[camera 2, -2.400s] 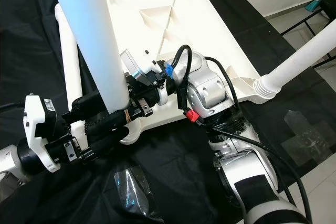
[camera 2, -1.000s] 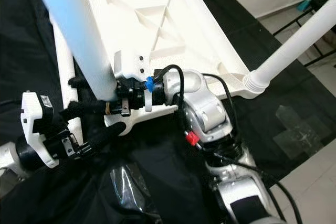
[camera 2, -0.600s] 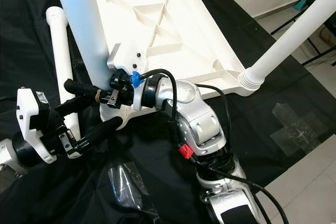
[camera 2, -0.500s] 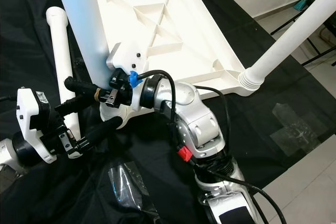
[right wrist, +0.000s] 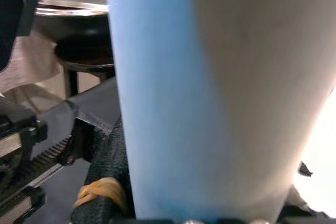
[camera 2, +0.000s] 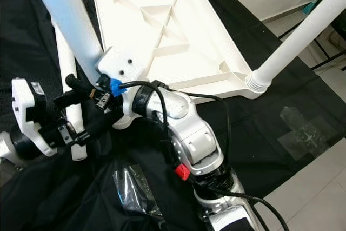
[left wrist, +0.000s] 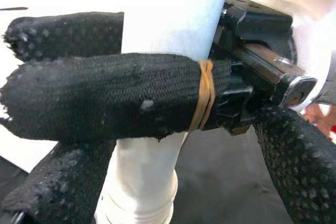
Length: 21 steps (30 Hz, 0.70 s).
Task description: Building children table
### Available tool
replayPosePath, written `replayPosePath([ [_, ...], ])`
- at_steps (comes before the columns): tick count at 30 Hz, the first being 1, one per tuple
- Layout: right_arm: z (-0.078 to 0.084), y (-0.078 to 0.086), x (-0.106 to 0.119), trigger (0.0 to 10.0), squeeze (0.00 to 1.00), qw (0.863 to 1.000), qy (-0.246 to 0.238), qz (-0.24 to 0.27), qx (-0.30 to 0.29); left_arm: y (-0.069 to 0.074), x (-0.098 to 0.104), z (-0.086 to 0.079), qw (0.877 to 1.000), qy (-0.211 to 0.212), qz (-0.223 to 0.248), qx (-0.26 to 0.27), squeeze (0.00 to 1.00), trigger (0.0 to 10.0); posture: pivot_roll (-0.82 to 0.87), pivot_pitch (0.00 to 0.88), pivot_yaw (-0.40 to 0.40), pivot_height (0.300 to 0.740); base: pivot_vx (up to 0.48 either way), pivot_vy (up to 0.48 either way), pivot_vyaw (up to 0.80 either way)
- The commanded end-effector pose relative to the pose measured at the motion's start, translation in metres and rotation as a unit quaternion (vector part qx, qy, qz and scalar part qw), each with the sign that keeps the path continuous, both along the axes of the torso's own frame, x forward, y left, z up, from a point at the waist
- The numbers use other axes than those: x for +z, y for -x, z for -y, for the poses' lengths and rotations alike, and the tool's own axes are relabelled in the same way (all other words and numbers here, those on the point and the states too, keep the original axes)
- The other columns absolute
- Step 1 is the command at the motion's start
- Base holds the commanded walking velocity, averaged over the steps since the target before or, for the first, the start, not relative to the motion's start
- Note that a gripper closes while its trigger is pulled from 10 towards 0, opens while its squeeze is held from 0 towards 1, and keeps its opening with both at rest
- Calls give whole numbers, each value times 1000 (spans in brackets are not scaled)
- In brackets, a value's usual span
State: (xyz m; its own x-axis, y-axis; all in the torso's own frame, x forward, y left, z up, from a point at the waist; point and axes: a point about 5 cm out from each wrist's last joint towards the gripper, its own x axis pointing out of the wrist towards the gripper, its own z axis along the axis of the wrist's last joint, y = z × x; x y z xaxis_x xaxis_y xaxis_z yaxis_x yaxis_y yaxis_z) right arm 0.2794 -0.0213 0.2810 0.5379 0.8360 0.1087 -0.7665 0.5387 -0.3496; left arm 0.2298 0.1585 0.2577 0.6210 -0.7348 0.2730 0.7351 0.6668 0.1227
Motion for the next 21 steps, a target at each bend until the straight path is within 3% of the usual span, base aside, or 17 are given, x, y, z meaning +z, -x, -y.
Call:
replayPosePath([
  [1, 9, -16, -43, 10000, 0, 991, 50, -84, -89, -2, 22, -7, 999, 23, 46, 2, 0, 10000, 4, 337, -81, 740, 0, 0, 0],
  [5, 7, -15, -45, 10000, 0, 989, 37, -89, -109, -10, 46, -9, 996, 40, 79, -19, 0, 10000, 12, 327, -76, 740, 0, 0, 0],
  [7, 7, -15, -45, 10000, 0, 989, 37, -89, -109, -10, 46, -9, 996, 40, 79, -19, 0, 10000, 12, 327, -76, 740, 0, 0, 0],
  [11, 5, -16, -42, 10000, 0, 988, 16, -90, -121, -13, 74, -2, 989, 44, 111, -90, 0, 10000, 13, 319, -67, 740, 0, 0, 0],
  [15, 4, -16, -41, 10000, 0, 988, 11, -89, -124, -13, 78, 0, 986, 45, 117, -105, 0, 10000, 17, 315, -63, 740, 0, 0, 0],
  [21, 1, -17, -39, 10000, 0, 987, -6, -86, -134, -15, 108, 2, 974, 49, 160, -156, 0, 10000, 24, 306, -49, 740, 0, 0, 0],
])
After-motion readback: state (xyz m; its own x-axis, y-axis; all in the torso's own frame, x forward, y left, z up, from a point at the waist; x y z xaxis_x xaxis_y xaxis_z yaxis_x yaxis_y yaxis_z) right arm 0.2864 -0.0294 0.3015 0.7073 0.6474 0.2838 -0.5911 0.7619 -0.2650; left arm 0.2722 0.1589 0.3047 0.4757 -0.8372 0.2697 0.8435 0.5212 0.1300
